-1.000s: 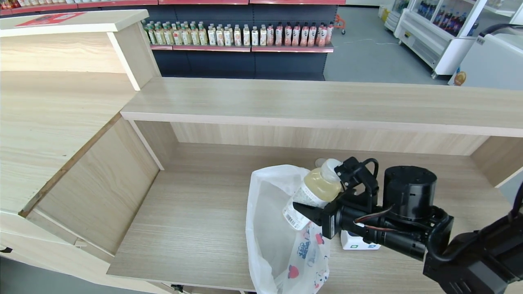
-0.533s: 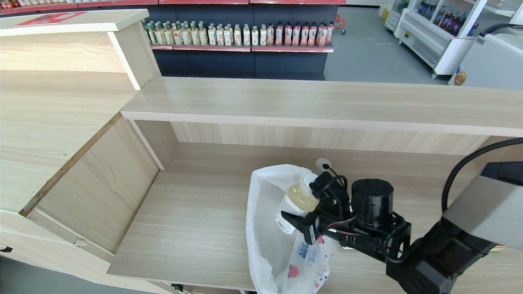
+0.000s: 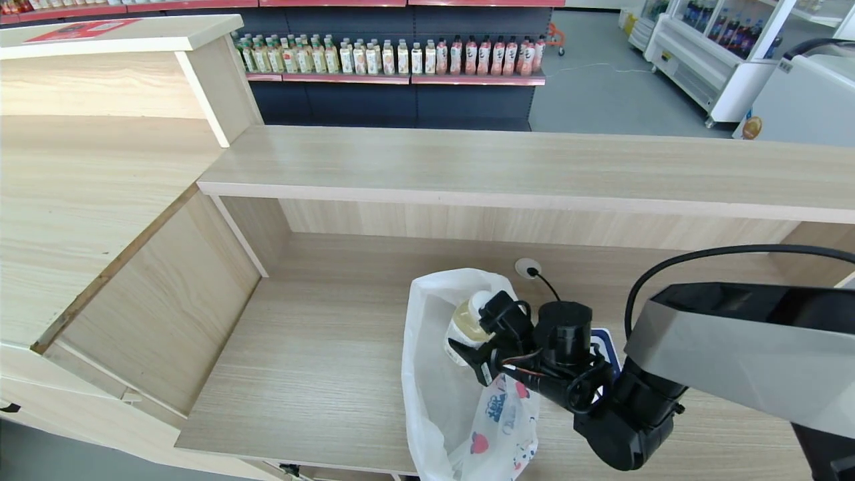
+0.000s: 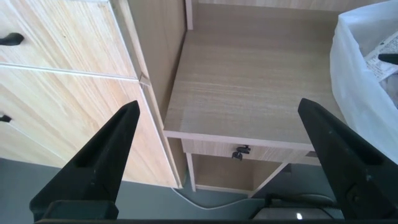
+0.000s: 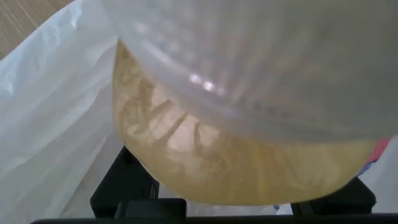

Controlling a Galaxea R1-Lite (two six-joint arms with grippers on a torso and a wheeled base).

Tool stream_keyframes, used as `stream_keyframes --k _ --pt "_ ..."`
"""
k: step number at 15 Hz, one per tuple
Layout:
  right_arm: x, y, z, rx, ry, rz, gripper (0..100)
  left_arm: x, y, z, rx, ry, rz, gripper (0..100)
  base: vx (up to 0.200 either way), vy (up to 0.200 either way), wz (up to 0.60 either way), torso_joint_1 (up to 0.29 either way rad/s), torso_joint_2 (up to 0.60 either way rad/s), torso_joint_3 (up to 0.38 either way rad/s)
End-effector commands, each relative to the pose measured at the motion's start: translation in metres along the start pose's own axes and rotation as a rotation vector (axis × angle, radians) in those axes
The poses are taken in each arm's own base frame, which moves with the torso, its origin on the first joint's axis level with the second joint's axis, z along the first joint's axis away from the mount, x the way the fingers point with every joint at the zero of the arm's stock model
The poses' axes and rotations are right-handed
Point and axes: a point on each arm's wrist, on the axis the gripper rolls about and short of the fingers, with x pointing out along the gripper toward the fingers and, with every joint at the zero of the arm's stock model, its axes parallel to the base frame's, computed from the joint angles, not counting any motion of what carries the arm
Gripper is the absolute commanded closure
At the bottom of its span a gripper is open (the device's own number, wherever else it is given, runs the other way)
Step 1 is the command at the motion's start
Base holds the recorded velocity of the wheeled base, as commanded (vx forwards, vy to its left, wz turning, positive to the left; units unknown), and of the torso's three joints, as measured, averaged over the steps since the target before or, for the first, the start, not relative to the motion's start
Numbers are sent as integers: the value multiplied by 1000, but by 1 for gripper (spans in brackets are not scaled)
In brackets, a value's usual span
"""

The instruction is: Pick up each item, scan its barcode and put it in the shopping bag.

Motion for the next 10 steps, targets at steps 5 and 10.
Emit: stream_keyframes --k 5,10 --pt "11 -1 -12 11 -6 -3 0 0 0 0 0 0 0 0 0 0 0 0 0 0" --pt "-35 -14 61 294 -61 -2 0 0 0 0 0 0 0 0 0 0 0 0 0 0"
